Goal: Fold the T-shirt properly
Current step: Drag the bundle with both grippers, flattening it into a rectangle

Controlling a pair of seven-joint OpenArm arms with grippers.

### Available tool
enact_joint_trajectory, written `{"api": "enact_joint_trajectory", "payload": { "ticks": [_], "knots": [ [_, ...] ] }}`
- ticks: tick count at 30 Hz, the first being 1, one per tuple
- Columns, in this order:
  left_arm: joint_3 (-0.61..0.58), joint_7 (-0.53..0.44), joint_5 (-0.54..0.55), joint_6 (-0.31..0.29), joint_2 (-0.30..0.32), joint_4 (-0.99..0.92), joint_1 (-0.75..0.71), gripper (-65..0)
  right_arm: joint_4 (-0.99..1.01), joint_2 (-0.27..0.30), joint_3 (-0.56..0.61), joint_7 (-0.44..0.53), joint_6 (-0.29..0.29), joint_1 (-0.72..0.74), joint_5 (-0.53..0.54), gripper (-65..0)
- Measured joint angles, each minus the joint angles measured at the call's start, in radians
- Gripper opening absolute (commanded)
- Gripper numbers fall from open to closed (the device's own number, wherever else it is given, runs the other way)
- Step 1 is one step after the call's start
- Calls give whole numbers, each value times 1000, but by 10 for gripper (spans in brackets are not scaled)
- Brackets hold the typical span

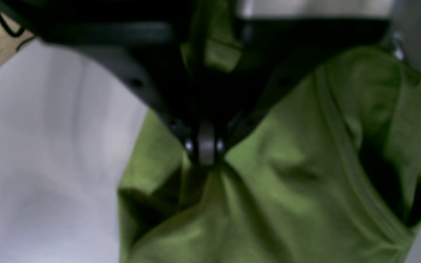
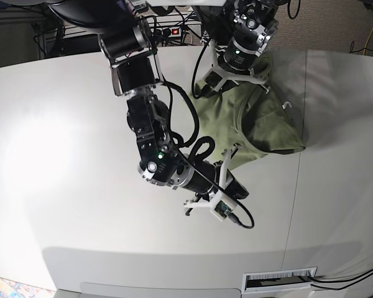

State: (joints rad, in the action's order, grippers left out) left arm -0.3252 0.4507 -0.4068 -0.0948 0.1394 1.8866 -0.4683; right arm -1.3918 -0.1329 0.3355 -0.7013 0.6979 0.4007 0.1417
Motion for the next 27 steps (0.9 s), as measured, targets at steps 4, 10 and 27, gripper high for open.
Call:
{"api": "enact_joint_trajectory", "payload": {
  "ticks": [4, 10, 27],
  "knots": [
    [0, -3, 28, -32, 0, 13, -22, -650, 153, 0, 0, 65, 0, 40, -13, -650],
    [1, 31, 178, -191, 6, 18, -35, -650, 332, 0, 1, 119, -1, 90, -42, -650],
    [-6, -39, 146, -166, 209, 37, -38, -650, 444, 5, 139, 38, -1, 100, -37, -650]
  ]
}}
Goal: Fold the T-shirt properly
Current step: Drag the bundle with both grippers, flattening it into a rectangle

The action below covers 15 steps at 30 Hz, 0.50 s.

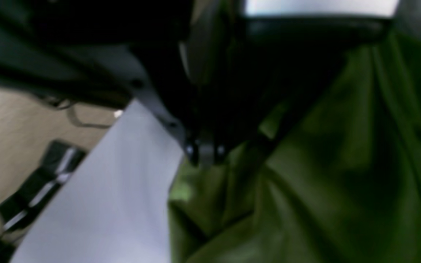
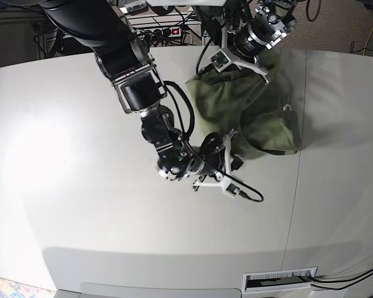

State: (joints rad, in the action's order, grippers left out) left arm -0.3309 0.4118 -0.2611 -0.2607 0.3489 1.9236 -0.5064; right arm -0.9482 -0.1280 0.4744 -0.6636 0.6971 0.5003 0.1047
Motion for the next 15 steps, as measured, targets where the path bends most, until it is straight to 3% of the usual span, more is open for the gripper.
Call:
{"api": "enact_joint_trajectory", "payload": {
  "ticks": [5, 11, 15],
  "knots": [
    [1, 2, -79, 117, 135, 3, 1, -650, -1, 2, 17, -106, -1, 2, 64, -650],
    [18, -5, -89, 169, 266, -9, 2, -650, -36, 68, 18, -237, 0, 1, 252, -650],
    [94, -43, -89, 167, 288, -40, 0, -650, -65, 108, 17, -344, -1, 1, 384, -650]
  ]
}}
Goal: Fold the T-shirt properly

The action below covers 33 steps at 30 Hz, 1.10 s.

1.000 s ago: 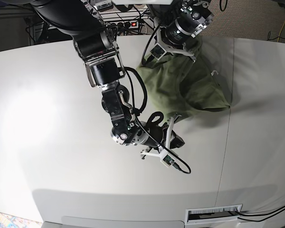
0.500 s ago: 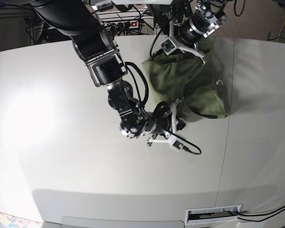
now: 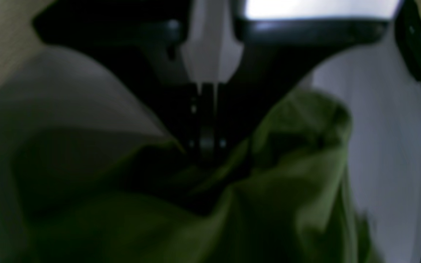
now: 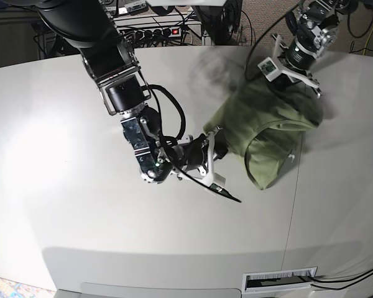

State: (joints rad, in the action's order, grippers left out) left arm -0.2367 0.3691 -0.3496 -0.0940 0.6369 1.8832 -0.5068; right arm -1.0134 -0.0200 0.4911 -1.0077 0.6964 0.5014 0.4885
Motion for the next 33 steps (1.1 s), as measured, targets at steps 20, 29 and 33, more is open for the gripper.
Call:
{"api": "enact_joint_trajectory", "payload": {
  "ticks": [20, 29, 33],
  "knots": [
    [143, -51, -32, -20, -3, -248, 222, -650, -138, 59, 2, -180, 0, -39, 282, -650],
    [142, 106, -11, 126, -3, -55, 212, -650, -139, 101, 2, -123, 0, -36, 201, -650],
    [142, 150, 170, 147, -3, 58, 211, -650, -140, 122, -7, -80, 0, -37, 162, -650]
  ]
}}
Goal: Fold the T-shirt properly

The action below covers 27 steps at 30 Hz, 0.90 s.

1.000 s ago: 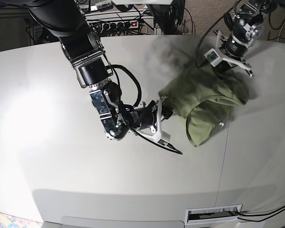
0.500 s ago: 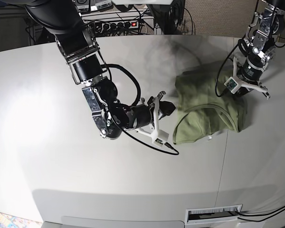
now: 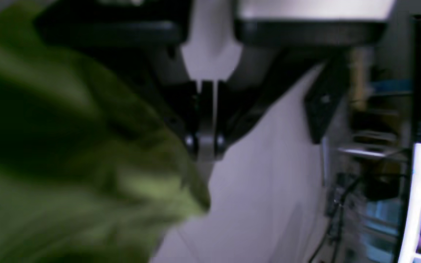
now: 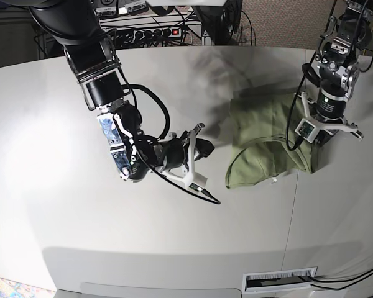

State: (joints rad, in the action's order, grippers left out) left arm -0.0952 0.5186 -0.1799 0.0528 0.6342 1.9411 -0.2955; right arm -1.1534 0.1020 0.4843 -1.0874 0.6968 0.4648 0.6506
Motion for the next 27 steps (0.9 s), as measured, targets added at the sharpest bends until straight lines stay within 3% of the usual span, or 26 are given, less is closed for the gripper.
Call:
{"api": "enact_joint_trajectory", "payload": {
  "ticks": [5, 12, 19, 23, 27],
  "knots": [
    [0, 6, 157, 0, -10, 73, 0, -650, 0, 12, -103, 0, 0, 0, -26, -650],
    [0, 13, 176, 0, -21, 90, 0, -650, 0, 11, -267, -13, 0, 0, -34, -650],
    [0, 20, 389, -4, -38, 146, 0, -650, 0, 11, -322, -24, 0, 0, -37, -650],
    [0, 20, 524, -121, -95, 160, -13, -650, 0, 11, -322, -23, 0, 0, -37, -650],
    [0, 3, 555, -235, -157, 148, -48, -650, 0, 11, -323, -23, 0, 0, -37, -650]
  ]
}}
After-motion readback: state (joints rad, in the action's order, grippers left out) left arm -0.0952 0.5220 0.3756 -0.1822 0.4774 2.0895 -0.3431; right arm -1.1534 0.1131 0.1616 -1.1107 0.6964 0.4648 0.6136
